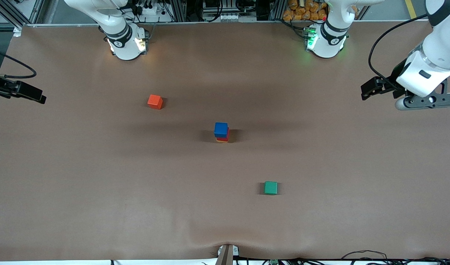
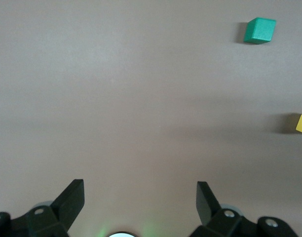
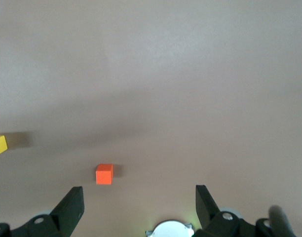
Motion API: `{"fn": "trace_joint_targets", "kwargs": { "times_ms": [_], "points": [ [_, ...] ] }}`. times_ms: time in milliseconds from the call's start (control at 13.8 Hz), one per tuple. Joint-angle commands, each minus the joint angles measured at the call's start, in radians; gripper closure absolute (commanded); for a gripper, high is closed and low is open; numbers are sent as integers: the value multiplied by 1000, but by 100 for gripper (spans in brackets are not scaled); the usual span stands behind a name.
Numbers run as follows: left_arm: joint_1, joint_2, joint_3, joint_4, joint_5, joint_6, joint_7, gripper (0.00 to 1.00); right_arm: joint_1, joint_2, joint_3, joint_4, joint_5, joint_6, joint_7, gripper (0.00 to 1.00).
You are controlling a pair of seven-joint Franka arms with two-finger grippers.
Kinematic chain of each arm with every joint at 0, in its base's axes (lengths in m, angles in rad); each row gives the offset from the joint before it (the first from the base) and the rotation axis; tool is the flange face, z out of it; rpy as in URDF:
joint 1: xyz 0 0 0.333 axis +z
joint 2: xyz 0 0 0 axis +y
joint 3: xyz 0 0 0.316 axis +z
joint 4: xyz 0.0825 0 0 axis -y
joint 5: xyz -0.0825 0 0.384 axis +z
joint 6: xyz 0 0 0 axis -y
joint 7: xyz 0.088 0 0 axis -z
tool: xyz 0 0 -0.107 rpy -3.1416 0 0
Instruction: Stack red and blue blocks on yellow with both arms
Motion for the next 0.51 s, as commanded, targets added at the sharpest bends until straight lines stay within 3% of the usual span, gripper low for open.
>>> {"fn": "trace_joint_targets", "kwargs": {
  "times_ms": [0,291,436],
  "points": [
    [-5,-10,-15,6,23,-2,7,0,-27,-205,14,-307,-18,123,-28,0],
    [12,-10,-24,57,23,-10,16,0,-18,-196,19,-300,-15,120,-30,0],
    [10,-9,-7,83,28,-23,13,0,-19,-182,17,-240,-18,109,-30,0]
  ]
}}
